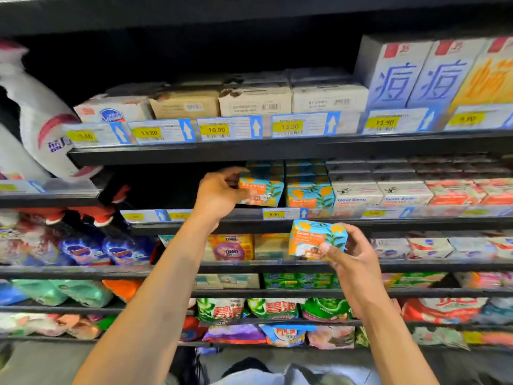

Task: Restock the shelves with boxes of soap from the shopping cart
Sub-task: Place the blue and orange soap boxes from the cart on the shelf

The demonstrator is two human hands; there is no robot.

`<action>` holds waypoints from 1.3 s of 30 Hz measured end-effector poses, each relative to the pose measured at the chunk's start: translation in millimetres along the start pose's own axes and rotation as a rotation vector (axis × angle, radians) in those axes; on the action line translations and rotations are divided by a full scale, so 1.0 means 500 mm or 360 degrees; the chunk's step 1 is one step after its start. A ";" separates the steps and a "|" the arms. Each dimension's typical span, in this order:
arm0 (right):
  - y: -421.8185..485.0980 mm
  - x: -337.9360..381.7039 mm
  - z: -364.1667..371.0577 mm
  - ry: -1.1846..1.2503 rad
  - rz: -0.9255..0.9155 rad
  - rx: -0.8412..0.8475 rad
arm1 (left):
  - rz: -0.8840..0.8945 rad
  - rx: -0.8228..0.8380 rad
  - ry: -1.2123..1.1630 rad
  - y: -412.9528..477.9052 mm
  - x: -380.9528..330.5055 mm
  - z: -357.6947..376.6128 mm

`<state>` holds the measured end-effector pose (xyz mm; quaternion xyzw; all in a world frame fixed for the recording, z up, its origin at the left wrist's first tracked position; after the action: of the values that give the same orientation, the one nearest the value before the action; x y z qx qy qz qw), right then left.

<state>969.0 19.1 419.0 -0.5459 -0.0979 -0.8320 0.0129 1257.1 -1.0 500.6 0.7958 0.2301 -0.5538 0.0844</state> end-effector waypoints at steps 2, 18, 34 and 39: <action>0.001 0.003 0.004 -0.0019 -0.0007 0.0005 | 0.0022 -0.0049 0.0115 0.016 0.007 0.003; 0.030 0.025 0.016 -0.0100 -0.0087 -0.0011 | 0.0265 -0.0394 0.0840 0.020 0.003 0.039; 0.080 0.104 0.092 -0.0495 -0.0390 0.0328 | 0.0910 -0.0628 0.1017 -0.056 0.084 -0.011; 0.124 0.112 0.159 -0.0838 -0.0604 0.0534 | 0.1107 -0.0750 0.1118 -0.110 0.156 -0.010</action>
<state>1026.6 -23.0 509.7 -0.7038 -0.3325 -0.6230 -0.0781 1258.0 70.8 437.3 0.9215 0.0856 -0.1277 0.3566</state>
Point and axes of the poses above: each hand's wrist, its own y-axis towards the middle knuckle, its own z-axis out of the palm, x = y × z, the point moved 4 cm from there along y, towards the middle knuckle, and after that the axes turned 13 degrees about -z, right-handed, at the moved point
